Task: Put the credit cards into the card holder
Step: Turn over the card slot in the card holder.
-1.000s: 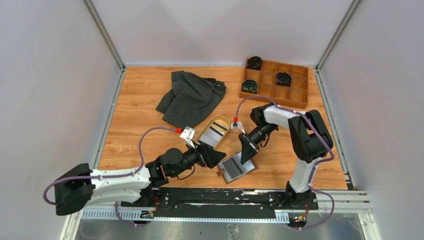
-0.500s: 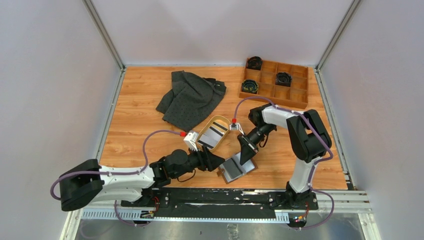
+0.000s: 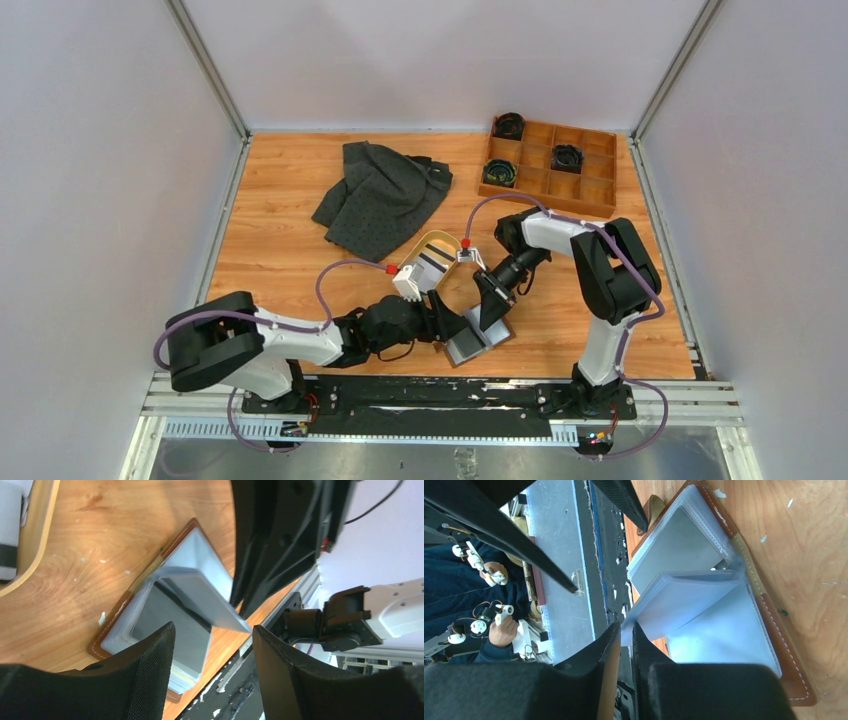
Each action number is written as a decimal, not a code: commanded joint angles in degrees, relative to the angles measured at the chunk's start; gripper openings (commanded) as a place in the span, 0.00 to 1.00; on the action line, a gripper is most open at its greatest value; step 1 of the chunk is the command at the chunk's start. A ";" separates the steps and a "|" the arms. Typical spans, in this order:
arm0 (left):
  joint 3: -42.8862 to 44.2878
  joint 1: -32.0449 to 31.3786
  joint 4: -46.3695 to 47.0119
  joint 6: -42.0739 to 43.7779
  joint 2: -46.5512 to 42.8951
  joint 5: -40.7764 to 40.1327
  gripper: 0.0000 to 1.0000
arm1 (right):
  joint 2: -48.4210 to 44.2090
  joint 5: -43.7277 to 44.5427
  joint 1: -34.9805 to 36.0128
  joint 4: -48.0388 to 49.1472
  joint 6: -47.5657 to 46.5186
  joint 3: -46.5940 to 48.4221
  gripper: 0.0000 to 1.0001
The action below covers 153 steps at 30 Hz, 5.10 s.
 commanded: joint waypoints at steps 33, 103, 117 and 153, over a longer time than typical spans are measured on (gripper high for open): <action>3.03 -1.34 1.18 -4.39 10.07 -4.77 0.50 | 0.86 5.72 2.81 4.07 5.08 0.38 0.17; -0.67 -1.17 4.87 -2.19 8.11 -4.02 0.50 | -32.46 20.38 16.84 30.75 -12.48 -22.91 0.71; -1.36 -1.15 5.82 -2.28 8.03 -4.10 0.50 | -32.23 25.01 16.90 34.06 -5.19 -21.87 0.70; -3.31 0.21 8.43 -4.14 10.83 -1.45 0.46 | -28.20 29.13 12.08 32.44 4.73 -17.47 0.63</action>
